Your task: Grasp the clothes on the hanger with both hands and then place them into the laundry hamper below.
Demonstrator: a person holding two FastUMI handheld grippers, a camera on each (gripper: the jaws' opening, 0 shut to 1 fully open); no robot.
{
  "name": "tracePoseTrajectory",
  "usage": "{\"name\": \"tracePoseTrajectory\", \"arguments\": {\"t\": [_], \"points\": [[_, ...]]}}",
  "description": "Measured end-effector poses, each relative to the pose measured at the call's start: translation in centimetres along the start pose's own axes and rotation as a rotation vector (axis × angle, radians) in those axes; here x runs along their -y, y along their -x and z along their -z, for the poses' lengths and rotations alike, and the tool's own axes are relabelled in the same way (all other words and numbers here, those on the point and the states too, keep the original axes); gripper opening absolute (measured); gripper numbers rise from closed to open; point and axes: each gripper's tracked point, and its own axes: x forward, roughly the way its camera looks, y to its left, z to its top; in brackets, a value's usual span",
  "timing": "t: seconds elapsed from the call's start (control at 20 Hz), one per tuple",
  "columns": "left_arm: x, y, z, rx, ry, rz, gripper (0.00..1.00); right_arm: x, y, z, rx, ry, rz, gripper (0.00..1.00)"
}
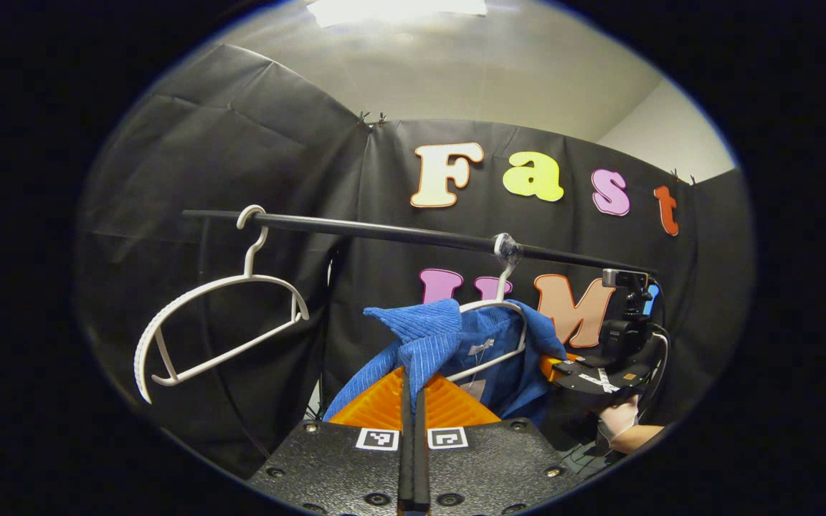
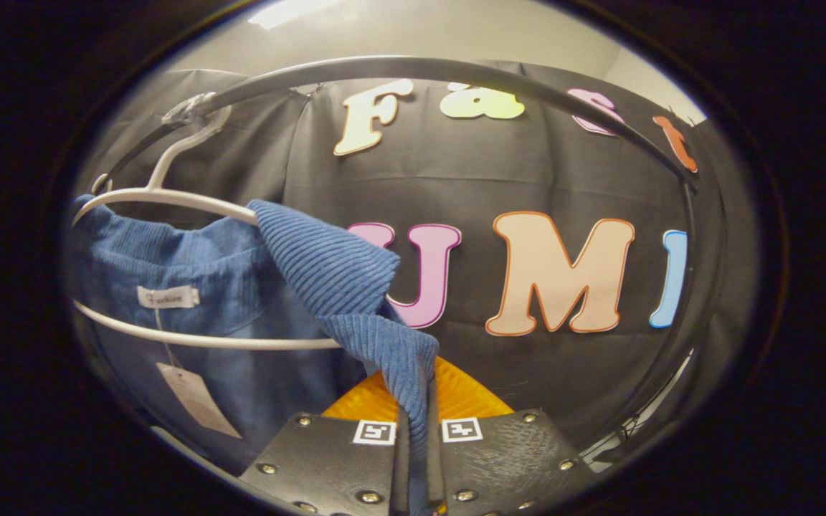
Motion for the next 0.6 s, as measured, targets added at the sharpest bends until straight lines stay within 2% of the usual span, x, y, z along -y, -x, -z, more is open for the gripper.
{"name": "tracePoseTrajectory", "arguments": {"t": [0.3, 0.4, 0.6], "points": [[1.2, 0.1, -1.3, 0.001, -0.018, 0.079, 0.01, 2.5, -2.6, -3.4, 0.049, -0.011, 0.044, 0.09], [0.7, 0.2, -2.1, 0.015, -0.044, 0.073, 0.00, 2.9, -3.9, -4.4, 0.059, -0.022, 0.049, 0.09], [-0.5, 0.5, -3.1, 0.027, 0.029, 0.067, 0.00, 2.9, -6.2, -4.9, 0.085, -0.002, 0.056, 0.10]]}}
